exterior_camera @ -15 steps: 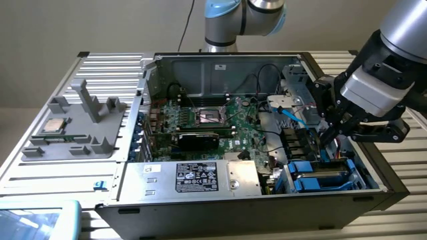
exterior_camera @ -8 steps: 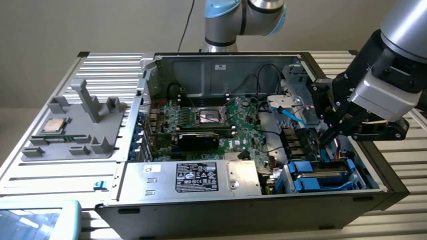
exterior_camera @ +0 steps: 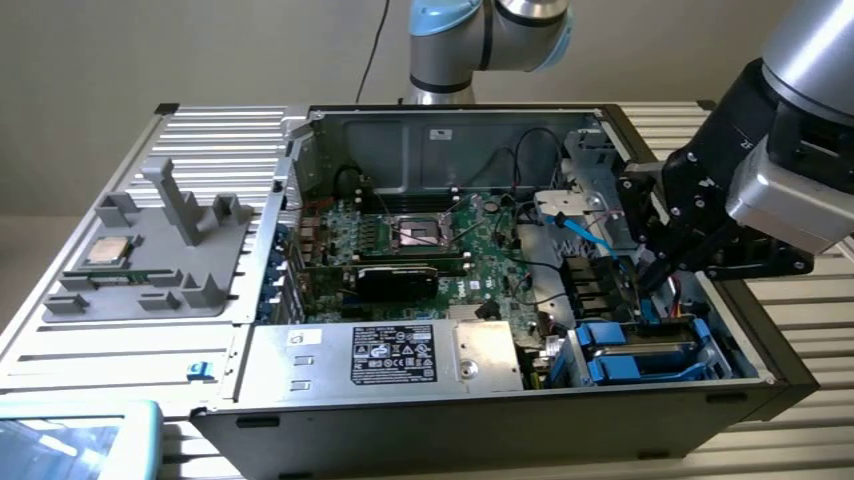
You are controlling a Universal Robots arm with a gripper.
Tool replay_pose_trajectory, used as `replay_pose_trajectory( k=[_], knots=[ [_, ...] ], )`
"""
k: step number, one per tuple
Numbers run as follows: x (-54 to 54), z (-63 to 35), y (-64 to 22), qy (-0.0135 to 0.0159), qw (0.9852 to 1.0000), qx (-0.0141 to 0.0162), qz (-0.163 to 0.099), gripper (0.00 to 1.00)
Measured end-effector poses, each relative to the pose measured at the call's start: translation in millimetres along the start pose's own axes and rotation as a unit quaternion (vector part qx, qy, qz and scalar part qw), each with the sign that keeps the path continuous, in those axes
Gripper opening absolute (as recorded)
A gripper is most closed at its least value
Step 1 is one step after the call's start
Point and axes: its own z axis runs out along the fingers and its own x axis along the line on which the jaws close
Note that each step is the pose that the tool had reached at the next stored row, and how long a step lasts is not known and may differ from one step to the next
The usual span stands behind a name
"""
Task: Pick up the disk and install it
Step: 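Insert the second disk wire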
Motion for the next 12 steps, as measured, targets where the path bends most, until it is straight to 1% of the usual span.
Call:
replay_pose_trajectory(
  k=[2,4,5,6,8,12],
  knots=[
    [0.0,0.0,0.0,-0.0009,0.9998,-0.0019,-0.018,0.11],
    [0.0,0.0,0.0,-0.0017,0.9993,-0.0038,-0.036,0.11],
    [0.0,0.0,0.0,-0.0019,0.999,-0.0045,-0.045,0.11],
    [0.0,0.0,0.0,-0.0014,0.9985,-0.0047,-0.054,0.11],
    [0.1,-0.1,0.1,0.0008,0.9975,-0.0035,-0.07,0.11],
    [0.3,-0.1,0.3,0.0081,0.9948,0.0019,-0.101,0.11]
  ],
)
